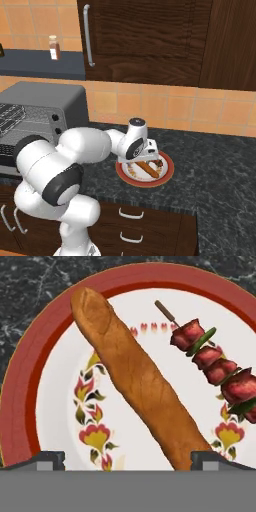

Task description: Pick up the kebab skewer and baguette bread, and place them inside the toaster oven. Close the toaster oven door and start by setting the timer.

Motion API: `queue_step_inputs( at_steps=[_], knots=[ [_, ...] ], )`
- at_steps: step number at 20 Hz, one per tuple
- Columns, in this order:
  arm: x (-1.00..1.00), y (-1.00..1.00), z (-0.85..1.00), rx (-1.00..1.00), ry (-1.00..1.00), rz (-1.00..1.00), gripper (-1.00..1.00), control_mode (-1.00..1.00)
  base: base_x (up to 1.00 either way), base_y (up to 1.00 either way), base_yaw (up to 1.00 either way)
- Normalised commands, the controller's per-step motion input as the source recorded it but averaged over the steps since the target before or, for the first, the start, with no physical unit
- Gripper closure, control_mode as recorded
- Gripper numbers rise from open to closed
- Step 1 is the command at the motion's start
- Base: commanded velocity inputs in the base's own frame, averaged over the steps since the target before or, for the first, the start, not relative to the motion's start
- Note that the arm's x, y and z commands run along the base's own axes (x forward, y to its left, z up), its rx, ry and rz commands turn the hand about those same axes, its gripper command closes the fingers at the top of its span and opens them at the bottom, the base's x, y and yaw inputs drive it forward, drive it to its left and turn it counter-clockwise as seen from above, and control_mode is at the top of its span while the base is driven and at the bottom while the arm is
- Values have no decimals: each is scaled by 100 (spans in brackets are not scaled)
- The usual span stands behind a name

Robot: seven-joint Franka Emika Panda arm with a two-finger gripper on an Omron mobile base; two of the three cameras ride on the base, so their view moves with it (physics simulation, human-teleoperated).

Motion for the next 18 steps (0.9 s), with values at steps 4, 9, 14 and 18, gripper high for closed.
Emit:
queue_step_inputs(
  at_steps=[4, 9, 14, 18],
  knots=[
    [31, -15, -28, 0, 0, 6, -100, -100, 0, 0, 0],
    [33, -7, -27, 0, 0, 5, -100, -100, 0, 0, 0],
    [31, -9, -29, 0, 0, 5, -100, -100, 0, 0, 0],
    [-1, 2, -25, -1, -1, 5, 100, -100, 0, 0, 0]
  ],
)
